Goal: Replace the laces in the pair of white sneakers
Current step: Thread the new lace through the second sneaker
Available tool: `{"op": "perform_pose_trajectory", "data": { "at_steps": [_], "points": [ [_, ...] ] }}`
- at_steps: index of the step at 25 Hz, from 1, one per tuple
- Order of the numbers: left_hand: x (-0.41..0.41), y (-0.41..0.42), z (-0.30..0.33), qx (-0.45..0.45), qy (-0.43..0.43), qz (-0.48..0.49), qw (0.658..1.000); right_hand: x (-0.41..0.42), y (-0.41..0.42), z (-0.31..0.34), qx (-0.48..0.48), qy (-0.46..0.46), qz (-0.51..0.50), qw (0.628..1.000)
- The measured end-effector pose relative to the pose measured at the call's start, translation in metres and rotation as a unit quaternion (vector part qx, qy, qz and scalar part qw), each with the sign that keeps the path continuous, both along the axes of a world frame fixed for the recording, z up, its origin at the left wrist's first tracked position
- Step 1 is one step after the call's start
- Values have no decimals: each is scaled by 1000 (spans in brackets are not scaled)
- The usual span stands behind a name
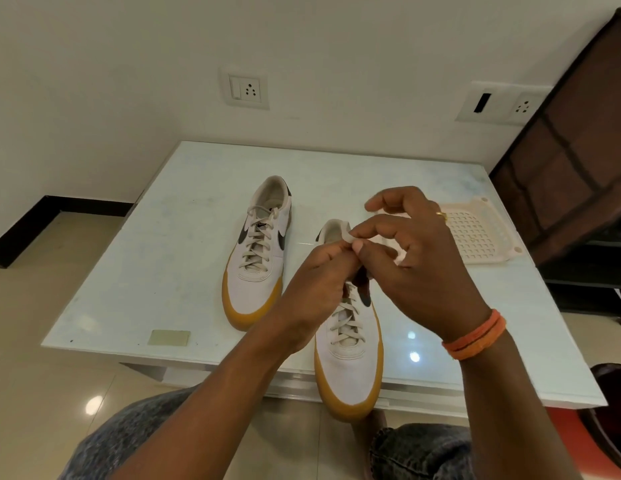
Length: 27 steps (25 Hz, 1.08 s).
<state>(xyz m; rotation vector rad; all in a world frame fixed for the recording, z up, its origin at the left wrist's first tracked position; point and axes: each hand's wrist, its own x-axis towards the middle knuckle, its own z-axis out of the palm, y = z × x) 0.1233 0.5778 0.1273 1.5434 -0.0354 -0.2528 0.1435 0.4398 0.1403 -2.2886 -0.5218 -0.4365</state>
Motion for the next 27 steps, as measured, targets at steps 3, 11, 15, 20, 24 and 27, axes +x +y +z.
{"op": "perform_pose_trajectory", "data": {
  "at_steps": [3,11,15,20,24,27],
  "points": [
    [5,7,-7,-20,19,-43,999,7,-4,-7,182,229,151,944],
    [35,24,-23,95,64,5,993,25,-2,-43,203,175,-12,963],
    [38,26,-39,273,-109,60,954,31,-2,-51,202,128,-62,969],
    [67,41,-59,407,-248,82,875,55,1,-54,178,57,-136,973],
    [74,35,-56,263,-225,125,930,67,11,-66,85,0,-44,995],
    [78,32,-60,102,-137,170,970,70,17,-74,261,187,-5,947]
  ]
}}
